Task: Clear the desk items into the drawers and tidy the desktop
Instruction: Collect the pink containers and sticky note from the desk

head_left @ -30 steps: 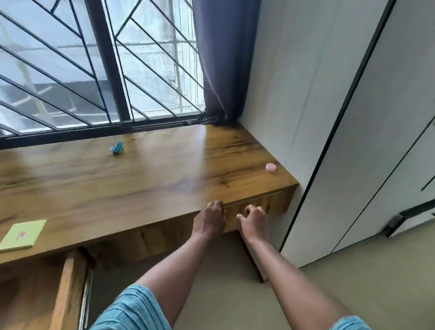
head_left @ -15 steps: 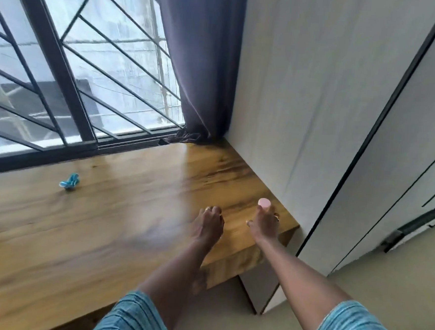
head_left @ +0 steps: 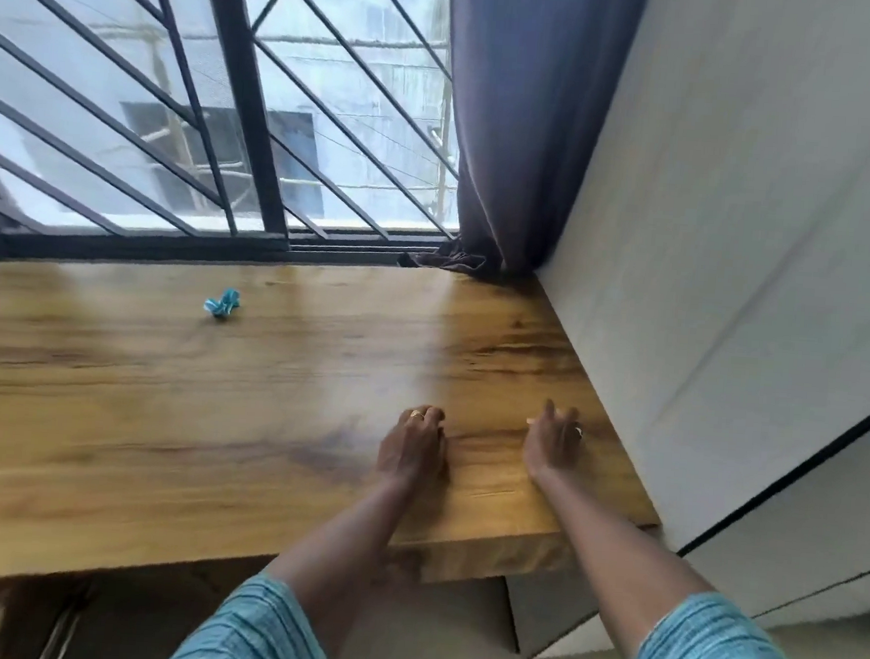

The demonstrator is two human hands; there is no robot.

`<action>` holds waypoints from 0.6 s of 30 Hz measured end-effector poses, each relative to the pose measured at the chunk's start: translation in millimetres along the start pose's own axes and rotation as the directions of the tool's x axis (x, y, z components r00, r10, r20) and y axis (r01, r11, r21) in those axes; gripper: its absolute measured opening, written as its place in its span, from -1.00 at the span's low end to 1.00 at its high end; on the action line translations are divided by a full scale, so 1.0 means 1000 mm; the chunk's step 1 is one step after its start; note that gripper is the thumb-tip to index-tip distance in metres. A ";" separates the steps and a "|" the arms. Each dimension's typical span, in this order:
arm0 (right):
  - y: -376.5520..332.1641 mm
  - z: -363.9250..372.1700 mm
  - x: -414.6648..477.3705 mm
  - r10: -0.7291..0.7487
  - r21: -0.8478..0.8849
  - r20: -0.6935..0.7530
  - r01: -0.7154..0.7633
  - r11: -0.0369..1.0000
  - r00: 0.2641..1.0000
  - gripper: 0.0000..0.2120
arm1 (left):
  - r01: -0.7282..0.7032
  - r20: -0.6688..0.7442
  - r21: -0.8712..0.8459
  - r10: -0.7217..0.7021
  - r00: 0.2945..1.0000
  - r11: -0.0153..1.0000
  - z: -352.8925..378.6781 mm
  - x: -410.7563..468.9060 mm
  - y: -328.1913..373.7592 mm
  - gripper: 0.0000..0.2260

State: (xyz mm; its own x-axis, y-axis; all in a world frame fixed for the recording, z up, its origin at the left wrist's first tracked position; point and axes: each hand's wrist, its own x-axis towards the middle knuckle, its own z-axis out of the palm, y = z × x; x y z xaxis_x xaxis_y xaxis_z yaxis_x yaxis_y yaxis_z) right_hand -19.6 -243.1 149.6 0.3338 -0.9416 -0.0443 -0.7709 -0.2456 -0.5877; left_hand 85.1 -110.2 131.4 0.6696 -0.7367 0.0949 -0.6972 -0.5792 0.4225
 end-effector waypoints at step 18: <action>-0.190 0.147 -0.121 -0.725 0.013 0.511 0.839 0.543 0.462 -0.73 | 0.628 -0.413 0.113 -0.539 0.734 0.770 -0.125 -0.086 -0.233 -0.72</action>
State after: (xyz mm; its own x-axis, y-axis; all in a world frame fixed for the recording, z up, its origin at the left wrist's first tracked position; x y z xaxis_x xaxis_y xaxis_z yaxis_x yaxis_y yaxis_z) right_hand 165.5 -48.4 147.9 0.9903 -0.1391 -0.0069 -0.1319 -0.9209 -0.3667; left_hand 222.4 131.9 137.8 0.9730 -0.0845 0.2146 -0.1448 -0.9480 0.2835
